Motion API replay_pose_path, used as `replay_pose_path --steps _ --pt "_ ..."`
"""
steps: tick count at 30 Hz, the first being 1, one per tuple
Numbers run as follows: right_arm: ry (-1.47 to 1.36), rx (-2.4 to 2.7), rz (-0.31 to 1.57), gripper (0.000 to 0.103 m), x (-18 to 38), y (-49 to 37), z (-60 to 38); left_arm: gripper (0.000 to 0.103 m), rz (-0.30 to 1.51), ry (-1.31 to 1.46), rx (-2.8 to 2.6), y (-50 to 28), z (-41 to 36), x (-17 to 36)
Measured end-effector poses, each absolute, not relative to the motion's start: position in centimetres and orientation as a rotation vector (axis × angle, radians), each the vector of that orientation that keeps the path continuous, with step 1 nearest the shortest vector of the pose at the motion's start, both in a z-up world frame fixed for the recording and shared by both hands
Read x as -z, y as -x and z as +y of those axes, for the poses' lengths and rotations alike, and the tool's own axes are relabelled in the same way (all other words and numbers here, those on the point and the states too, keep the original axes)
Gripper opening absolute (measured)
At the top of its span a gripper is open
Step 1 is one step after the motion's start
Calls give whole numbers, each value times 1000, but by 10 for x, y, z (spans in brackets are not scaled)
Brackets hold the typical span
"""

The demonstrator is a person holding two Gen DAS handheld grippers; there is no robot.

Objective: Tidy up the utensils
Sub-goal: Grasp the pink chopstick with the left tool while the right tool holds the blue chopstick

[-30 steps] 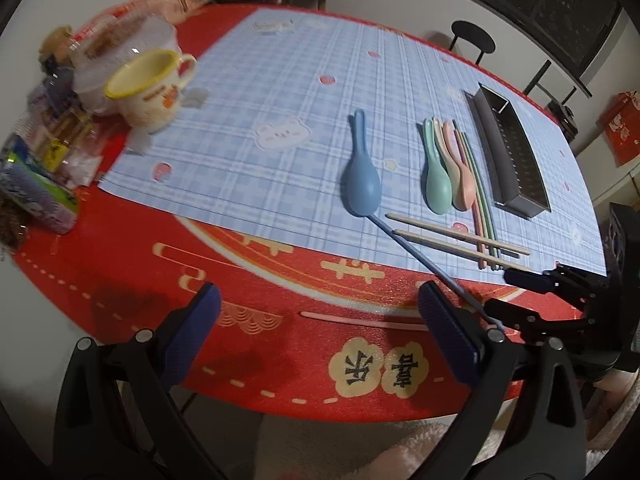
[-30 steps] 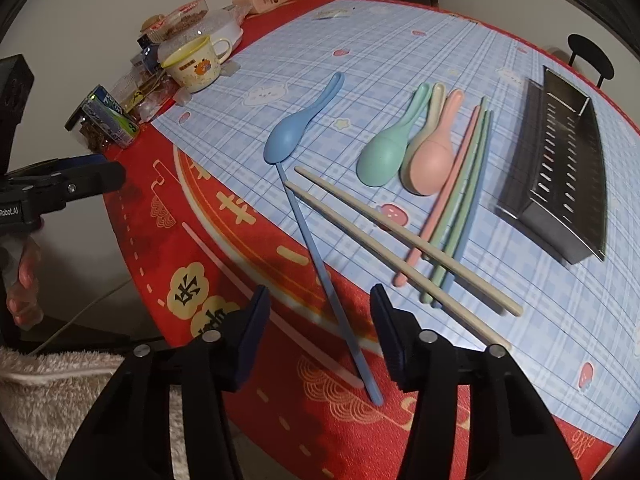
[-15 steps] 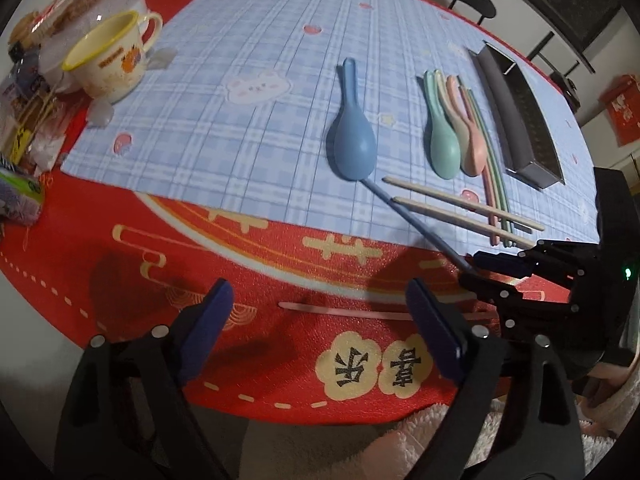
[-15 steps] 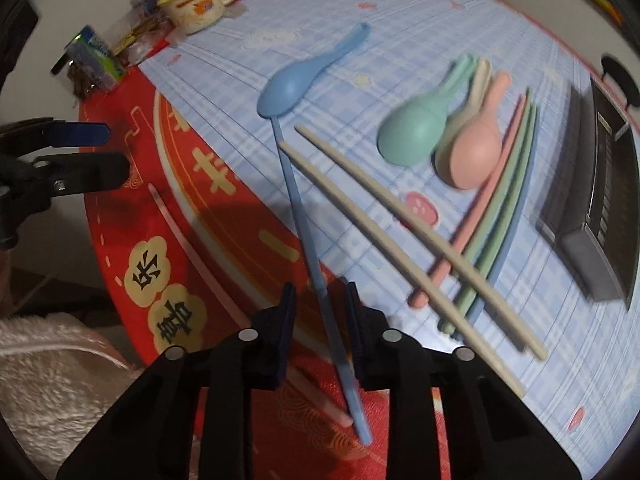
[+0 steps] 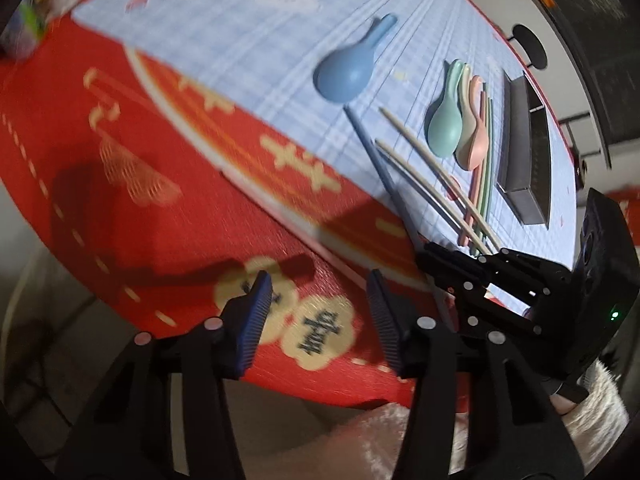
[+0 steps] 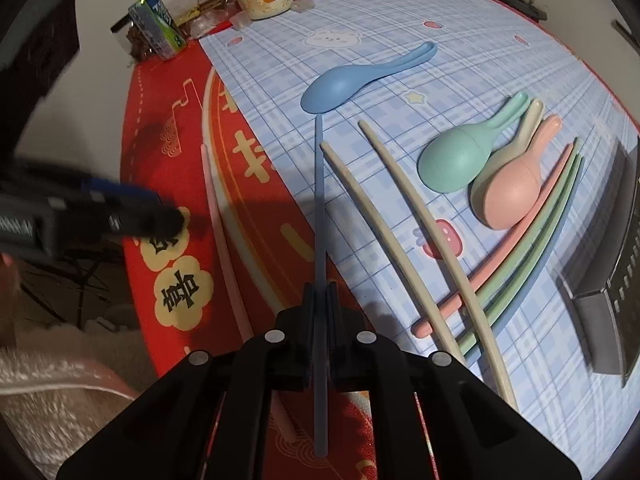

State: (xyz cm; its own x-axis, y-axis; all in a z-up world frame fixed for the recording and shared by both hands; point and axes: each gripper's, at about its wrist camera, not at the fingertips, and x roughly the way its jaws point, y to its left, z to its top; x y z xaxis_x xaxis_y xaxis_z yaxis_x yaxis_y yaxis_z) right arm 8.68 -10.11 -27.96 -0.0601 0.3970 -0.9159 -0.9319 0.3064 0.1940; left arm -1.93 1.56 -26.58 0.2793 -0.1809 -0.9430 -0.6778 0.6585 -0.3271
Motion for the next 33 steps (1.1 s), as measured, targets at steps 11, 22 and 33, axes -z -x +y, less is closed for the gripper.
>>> replay_pose_path --steps 11,22,33 --pt "520 -1240 1182 7 282 -94 -107 41 1257 833 -520 -6 -1 285" --pt "471 -1258 1188 7 283 -99 -117 23 1315 546 -646 -36 -31 285" --pt "515 -1234 1135 7 279 -91 -114 17 1286 505 -652 -30 -37 286"
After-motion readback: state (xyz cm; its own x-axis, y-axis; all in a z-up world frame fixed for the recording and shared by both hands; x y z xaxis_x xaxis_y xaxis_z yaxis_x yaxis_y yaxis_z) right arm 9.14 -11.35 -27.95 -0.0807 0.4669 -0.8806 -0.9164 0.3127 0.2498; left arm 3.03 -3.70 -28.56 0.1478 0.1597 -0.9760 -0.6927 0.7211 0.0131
